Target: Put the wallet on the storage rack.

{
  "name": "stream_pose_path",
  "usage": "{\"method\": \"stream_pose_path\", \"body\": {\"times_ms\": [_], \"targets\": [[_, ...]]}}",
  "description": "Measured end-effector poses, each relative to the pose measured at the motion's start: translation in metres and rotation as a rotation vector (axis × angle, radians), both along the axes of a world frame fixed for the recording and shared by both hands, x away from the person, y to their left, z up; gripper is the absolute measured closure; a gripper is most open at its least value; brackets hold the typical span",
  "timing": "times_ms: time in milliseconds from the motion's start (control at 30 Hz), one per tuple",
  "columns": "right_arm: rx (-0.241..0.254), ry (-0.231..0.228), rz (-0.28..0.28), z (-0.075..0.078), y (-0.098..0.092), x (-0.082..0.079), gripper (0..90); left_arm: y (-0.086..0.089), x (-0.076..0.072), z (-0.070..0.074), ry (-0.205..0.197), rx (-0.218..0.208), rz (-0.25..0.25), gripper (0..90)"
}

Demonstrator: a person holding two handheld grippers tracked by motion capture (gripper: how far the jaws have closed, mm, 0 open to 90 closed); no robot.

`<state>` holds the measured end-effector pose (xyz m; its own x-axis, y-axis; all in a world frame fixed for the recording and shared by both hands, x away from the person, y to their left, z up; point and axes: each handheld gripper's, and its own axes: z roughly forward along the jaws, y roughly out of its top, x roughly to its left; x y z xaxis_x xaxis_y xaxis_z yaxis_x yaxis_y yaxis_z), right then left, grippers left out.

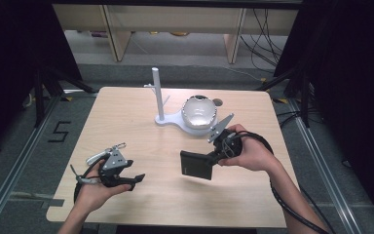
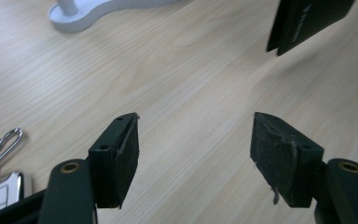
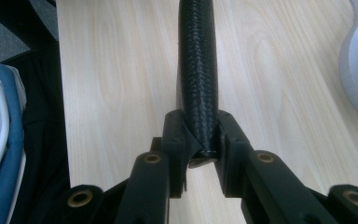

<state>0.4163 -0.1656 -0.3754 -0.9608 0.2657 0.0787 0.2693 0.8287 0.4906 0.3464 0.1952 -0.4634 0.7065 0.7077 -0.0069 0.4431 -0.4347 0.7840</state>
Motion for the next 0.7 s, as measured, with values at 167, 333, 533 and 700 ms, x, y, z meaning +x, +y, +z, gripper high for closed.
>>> {"method": "stream_pose_path", "body": {"times_ms": [167, 333, 533, 700], "targets": [[-0.013, 0.002, -0.011, 0.002, -0.004, 0.004, 77.1, 0.007, 0.0, -0.01, 0.01, -0.016, 0.042, 32.6], [-0.013, -0.011, -0.024, 0.004, -0.008, 0.009, 77.1, 0.01, -0.001, -0.016, 0.014, -0.032, 0.073, 32.6], [-0.005, -0.025, -0.037, 0.005, -0.012, 0.015, 77.1, 0.015, -0.001, -0.026, 0.005, -0.068, 0.106, 32.6], [0.001, -0.026, -0.045, 0.007, -0.014, 0.019, 77.1, 0.017, -0.001, -0.028, 0.011, -0.074, 0.113, 32.6]]}}
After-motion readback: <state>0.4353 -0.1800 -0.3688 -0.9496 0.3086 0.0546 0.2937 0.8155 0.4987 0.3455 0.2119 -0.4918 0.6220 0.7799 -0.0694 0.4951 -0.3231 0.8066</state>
